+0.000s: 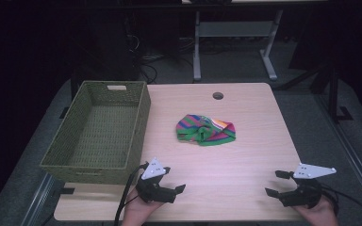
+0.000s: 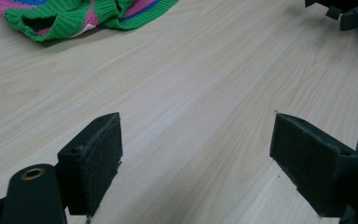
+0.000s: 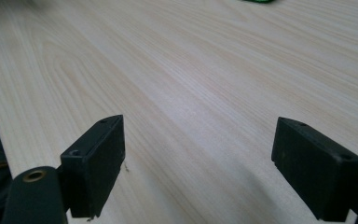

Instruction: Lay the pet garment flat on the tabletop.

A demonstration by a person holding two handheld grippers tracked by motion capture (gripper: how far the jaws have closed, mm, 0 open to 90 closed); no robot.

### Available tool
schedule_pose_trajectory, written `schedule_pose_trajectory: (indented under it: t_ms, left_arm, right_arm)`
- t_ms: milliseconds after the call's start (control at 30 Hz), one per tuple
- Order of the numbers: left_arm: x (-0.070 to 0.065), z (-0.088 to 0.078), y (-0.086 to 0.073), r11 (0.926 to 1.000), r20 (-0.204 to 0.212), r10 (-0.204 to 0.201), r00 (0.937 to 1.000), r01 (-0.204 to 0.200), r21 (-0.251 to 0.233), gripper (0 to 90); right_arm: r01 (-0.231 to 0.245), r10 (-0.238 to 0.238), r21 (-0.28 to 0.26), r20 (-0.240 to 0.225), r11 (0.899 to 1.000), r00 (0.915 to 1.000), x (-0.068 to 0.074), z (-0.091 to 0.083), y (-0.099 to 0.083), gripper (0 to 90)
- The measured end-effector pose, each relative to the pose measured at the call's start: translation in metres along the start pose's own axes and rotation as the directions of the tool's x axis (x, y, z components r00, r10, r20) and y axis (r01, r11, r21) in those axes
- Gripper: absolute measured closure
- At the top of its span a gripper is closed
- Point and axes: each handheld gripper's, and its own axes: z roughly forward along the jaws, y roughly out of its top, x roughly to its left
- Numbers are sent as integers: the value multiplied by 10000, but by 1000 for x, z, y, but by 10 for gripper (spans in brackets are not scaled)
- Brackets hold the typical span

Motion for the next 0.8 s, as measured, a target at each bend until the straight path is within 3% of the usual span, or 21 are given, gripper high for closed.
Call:
schedule_pose_trajectory:
  t_ms: [167,233,367,500,667,800]
  left_arm:
    - [3,-1,0,10000,31,-20,10000,20,68,164]
    - [4,-1,0,9999,75,-127,9999,127,1,164]
    - [3,-1,-1,10000,92,1,10000,-1,-6,164]
    - [-1,0,-1,10000,195,55,9998,-56,8,164]
    - [-3,2,0,9994,222,283,9994,-287,178,164]
    - [0,3,0,9998,303,135,9995,-138,124,164]
  right_arm:
    - [-44,41,136,172,9999,9998,-1,3,2,165]
    - [-160,160,20,-31,9999,9999,0,5,3,165]
    - [66,-70,341,100,9994,9999,6,10,9,165]
    - [345,-345,322,4,9989,9994,13,15,16,165]
    - [406,-398,371,-221,9985,9990,15,22,25,165]
    - [251,-244,418,-188,9988,9995,12,25,28,162]
